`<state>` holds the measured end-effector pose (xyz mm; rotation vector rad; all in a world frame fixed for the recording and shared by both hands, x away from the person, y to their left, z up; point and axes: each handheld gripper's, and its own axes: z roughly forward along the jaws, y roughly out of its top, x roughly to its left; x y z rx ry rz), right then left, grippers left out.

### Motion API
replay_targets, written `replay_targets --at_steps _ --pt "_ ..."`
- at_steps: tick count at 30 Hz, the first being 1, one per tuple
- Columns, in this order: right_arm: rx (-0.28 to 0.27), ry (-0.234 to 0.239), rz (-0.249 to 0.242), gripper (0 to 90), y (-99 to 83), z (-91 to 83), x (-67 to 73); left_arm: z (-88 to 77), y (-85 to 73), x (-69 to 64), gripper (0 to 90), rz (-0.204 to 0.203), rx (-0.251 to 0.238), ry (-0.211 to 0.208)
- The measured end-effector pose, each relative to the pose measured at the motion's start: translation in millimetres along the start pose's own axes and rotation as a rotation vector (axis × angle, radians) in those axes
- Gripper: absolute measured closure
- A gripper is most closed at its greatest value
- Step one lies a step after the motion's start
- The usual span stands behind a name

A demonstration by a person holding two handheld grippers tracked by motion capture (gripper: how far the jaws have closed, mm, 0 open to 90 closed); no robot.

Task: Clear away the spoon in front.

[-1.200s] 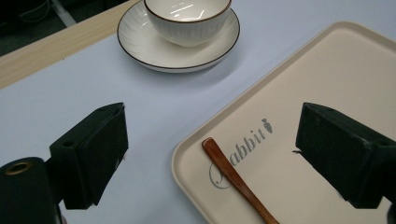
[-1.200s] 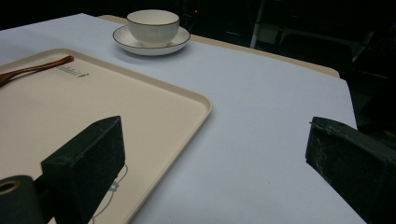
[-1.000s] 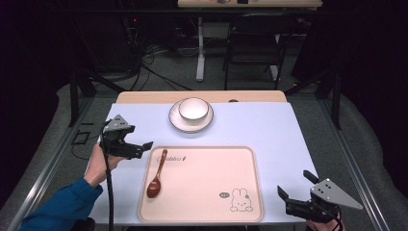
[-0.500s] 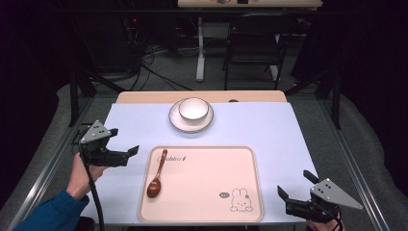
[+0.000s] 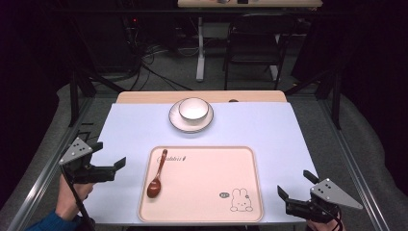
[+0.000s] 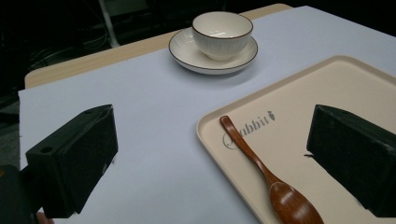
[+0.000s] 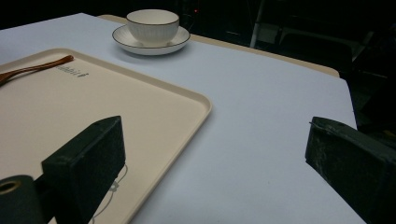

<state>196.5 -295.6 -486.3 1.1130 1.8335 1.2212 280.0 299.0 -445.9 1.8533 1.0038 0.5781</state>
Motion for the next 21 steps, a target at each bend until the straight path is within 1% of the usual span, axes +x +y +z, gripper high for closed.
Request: replay_targets --at_steps 1,4,6,11,15,17,21 --pt "0.001 0.000 -0.001 3.9 0.0 0.1 0.0 -0.7 -4.3 -0.6 1.9 -0.008 -0.010 -0.004" --pt "0.000 0.000 0.001 3.9 0.0 0.0 0.0 -2.9 -16.1 -2.2 1.3 -0.005 -0.018 -0.007" --pt "0.001 0.000 0.000 3.9 0.0 0.2 0.0 -4.4 -22.4 -2.5 0.8 -0.018 -0.026 -0.016" --pt "-0.001 0.000 0.001 3.9 0.0 -0.1 0.1 -7.3 -39.2 -4.6 0.4 -0.040 -0.057 -0.008" --pt "-0.002 0.002 0.000 3.9 0.0 -0.1 0.1 -5.3 -46.3 -5.2 0.3 -0.043 -0.048 -0.012" --pt "-0.006 0.002 -0.001 3.8 -0.1 -0.4 0.1 -1.7 -48.3 -5.0 0.4 -0.052 -0.025 -0.012" --pt "-0.006 0.001 -0.002 3.8 -0.2 -0.5 -0.1 2.9 -49.2 -5.0 0.2 -0.059 -0.010 -0.019"
